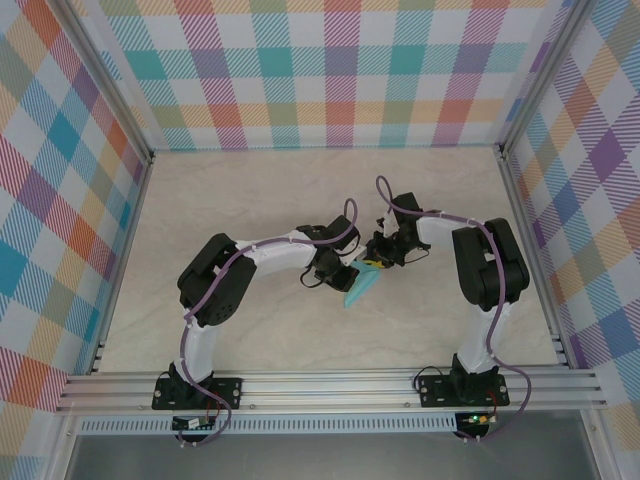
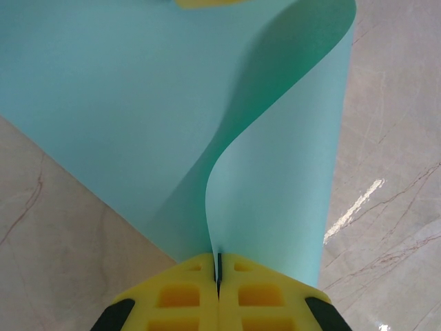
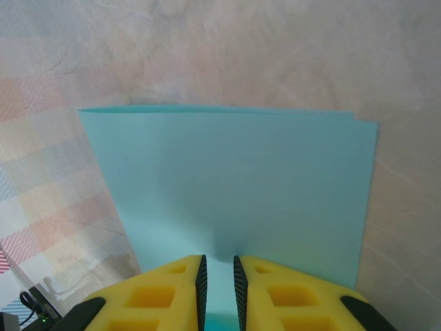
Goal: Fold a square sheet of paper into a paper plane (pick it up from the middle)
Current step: Third fold the triangle at the center of the table.
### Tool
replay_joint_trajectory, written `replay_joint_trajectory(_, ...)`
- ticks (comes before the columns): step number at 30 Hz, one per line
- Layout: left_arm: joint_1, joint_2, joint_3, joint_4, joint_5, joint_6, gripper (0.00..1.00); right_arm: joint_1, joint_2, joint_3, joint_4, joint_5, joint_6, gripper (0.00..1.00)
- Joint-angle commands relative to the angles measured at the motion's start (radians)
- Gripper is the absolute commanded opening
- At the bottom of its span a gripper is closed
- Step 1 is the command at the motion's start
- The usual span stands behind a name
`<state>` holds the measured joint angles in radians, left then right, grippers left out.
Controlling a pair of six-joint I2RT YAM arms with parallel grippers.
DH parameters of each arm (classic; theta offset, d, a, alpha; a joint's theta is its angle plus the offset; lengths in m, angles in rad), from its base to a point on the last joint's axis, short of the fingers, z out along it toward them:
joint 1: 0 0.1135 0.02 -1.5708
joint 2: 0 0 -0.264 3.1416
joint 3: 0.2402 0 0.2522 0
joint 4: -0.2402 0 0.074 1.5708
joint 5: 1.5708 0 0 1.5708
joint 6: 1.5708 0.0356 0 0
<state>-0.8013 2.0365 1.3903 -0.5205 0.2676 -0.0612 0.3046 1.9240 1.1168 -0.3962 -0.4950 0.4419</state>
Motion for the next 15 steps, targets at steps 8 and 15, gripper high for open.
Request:
replay_joint_trajectory(8,0.016,0.019,-0.014,-0.003,-0.015,0.024,0.02,-0.119,-0.278,-0.162,0.069,0.015,0.142,0.23)
replay_joint_trajectory(15,0.015,0.019,-0.016,0.002,-0.008,0.024,0.03,-0.061,-0.466,-0.449,0.352,-0.107,0.333,0.13)
